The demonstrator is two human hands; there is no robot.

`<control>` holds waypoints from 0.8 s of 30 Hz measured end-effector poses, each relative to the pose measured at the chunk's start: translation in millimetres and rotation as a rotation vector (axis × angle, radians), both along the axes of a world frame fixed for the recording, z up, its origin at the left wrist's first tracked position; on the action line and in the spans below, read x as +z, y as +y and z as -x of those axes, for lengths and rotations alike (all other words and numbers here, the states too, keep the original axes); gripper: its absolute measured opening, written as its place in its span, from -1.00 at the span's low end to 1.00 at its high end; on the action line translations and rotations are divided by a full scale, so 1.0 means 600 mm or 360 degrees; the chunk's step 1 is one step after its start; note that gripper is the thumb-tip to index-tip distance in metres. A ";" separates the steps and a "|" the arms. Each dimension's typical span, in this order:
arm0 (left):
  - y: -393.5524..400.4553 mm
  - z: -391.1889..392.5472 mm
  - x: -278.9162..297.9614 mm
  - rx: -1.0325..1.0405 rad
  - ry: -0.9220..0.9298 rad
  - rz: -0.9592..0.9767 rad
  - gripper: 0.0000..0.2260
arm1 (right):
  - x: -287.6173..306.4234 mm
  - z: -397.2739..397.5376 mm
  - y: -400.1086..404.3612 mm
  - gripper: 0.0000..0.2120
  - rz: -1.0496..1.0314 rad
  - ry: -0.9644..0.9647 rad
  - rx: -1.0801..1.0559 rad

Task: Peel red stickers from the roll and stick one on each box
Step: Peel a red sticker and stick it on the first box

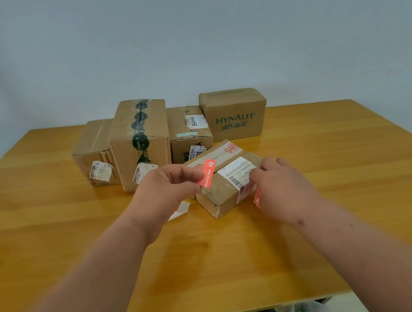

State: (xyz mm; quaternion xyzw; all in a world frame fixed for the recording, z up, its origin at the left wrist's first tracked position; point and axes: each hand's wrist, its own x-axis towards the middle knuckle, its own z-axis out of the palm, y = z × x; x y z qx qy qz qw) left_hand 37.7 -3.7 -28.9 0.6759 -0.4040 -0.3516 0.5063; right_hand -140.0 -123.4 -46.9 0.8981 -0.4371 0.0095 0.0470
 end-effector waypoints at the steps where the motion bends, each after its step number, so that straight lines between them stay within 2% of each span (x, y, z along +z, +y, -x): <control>1: -0.003 0.004 0.000 -0.0016 0.0005 -0.0008 -0.87 | 0.001 0.003 -0.006 -0.69 0.0018 0.0000 -0.0005; 3: -0.010 0.012 0.000 -0.0051 0.0016 -0.0001 -0.93 | 0.003 0.011 -0.022 -0.66 0.0023 0.0022 -0.0070; 6: -0.023 0.021 -0.002 -0.0056 -0.0069 -0.0008 -0.86 | 0.009 0.024 -0.049 -0.60 0.0010 0.0058 -0.0231; 9: -0.038 0.022 -0.007 -0.0049 -0.0176 -0.0016 -0.96 | 0.013 0.030 -0.061 -0.55 -0.0006 0.0140 -0.0309; 10: -0.043 0.020 -0.009 -0.0066 -0.0213 -0.0013 -0.94 | 0.015 0.029 -0.060 -0.52 -0.0013 0.0129 -0.0286; 12: -0.051 0.018 -0.011 -0.0112 -0.0290 -0.0025 -0.89 | 0.021 0.022 -0.052 -0.51 -0.0014 -0.0044 -0.0177; 15: -0.059 0.018 -0.014 -0.0215 -0.0368 -0.0020 -0.83 | 0.035 0.001 -0.035 -0.56 -0.0071 -0.0466 0.0034; 17: -0.059 0.019 -0.013 -0.0275 -0.0430 -0.0004 -0.81 | 0.042 -0.013 -0.026 -0.57 -0.0334 -0.0707 0.0100; 21: -0.060 0.015 -0.013 -0.0310 -0.0554 0.0041 -0.79 | 0.048 -0.023 -0.029 -0.72 -0.0931 -0.0896 0.0056; 24: -0.061 0.008 -0.016 -0.0275 -0.0568 0.0039 -0.79 | 0.051 -0.018 -0.034 -0.89 -0.1053 -0.1116 0.0011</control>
